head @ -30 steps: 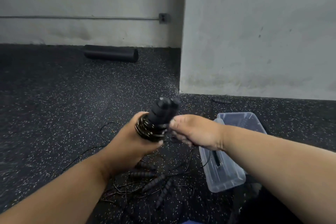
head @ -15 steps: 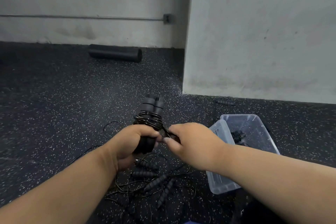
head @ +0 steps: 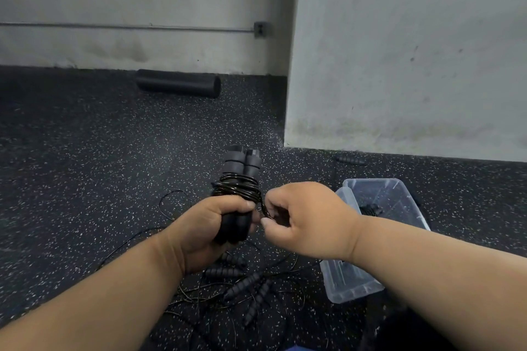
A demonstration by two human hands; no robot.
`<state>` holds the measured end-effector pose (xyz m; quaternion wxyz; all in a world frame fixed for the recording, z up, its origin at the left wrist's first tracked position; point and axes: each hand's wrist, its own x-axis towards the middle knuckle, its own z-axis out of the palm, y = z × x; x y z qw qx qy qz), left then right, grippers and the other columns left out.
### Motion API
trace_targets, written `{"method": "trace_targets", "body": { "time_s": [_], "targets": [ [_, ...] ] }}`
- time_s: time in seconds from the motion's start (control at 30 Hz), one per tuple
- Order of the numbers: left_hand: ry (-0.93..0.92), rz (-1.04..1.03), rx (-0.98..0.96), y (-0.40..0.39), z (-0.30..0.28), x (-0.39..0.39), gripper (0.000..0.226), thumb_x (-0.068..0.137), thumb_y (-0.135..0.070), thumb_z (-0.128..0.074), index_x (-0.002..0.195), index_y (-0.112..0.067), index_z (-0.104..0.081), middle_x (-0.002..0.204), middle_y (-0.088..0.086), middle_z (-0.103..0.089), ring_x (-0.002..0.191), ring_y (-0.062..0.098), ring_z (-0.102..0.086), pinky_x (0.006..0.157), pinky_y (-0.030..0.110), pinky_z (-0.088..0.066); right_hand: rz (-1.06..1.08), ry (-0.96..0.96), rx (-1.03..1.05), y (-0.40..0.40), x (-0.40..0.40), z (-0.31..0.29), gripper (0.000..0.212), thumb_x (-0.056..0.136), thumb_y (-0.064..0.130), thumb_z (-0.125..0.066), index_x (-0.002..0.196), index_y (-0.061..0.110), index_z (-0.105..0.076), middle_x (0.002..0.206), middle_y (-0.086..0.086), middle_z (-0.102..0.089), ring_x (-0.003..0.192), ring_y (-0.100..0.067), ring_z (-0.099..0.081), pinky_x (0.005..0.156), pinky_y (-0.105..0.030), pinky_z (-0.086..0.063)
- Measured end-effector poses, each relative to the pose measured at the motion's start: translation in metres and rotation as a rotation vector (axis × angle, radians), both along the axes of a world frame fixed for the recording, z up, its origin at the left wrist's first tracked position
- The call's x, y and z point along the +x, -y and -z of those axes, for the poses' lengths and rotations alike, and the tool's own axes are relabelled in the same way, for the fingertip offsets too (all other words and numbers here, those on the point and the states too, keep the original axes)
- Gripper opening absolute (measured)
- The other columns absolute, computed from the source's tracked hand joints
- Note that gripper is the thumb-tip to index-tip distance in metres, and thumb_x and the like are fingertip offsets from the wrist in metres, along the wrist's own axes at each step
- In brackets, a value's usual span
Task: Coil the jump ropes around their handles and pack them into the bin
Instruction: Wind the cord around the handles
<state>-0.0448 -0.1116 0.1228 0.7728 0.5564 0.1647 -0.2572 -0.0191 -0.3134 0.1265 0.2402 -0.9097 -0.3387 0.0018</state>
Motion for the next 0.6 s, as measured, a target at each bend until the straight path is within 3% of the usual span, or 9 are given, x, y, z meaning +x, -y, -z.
{"method": "trace_targets", "body": {
  "time_s": [0.13,0.27,0.4,0.6],
  "targets": [
    [0.018,-0.03,-0.108,0.007,-0.005,-0.005,0.028,0.078,-0.011,-0.063,0.103,-0.002,-0.07,0.085,0.013,-0.072,0.066,0.019,-0.068,0.056,0.027,-0.056,-0.036,-0.059,0.005,0.002,-0.001,0.002,0.034,0.089,0.055,-0.06,0.076,0.025,-0.048,0.064,0.006,-0.056,0.06,-0.011,-0.053,0.055,-0.028,-0.042],
    [0.012,-0.029,-0.165,0.011,-0.004,-0.008,0.029,0.08,-0.013,-0.066,0.106,-0.003,-0.071,0.094,0.015,-0.072,0.078,0.023,-0.067,0.074,0.034,-0.05,-0.139,-0.084,0.068,0.003,-0.003,0.0,0.042,0.095,0.068,-0.044,0.083,0.028,-0.046,0.073,0.009,-0.056,0.065,-0.011,-0.054,0.061,-0.036,-0.047],
    [0.012,-0.064,-0.18,0.013,-0.007,-0.009,0.02,0.079,-0.014,-0.068,0.095,-0.007,-0.078,0.09,0.011,-0.072,0.075,0.019,-0.067,0.076,0.034,-0.049,-0.202,-0.172,0.174,0.007,0.003,-0.001,0.038,0.106,0.057,-0.036,0.084,0.027,-0.043,0.075,0.01,-0.049,0.069,-0.014,-0.05,0.063,-0.039,-0.045],
    [0.043,-0.01,-0.172,0.011,-0.011,-0.012,0.034,0.074,-0.018,-0.076,0.106,-0.008,-0.076,0.095,0.011,-0.071,0.073,0.019,-0.065,0.064,0.029,-0.054,-0.144,-0.155,0.106,0.004,0.009,-0.002,0.034,0.106,0.046,-0.052,0.079,0.029,-0.043,0.069,0.011,-0.051,0.065,-0.012,-0.051,0.06,-0.032,-0.043]
  ]
}}
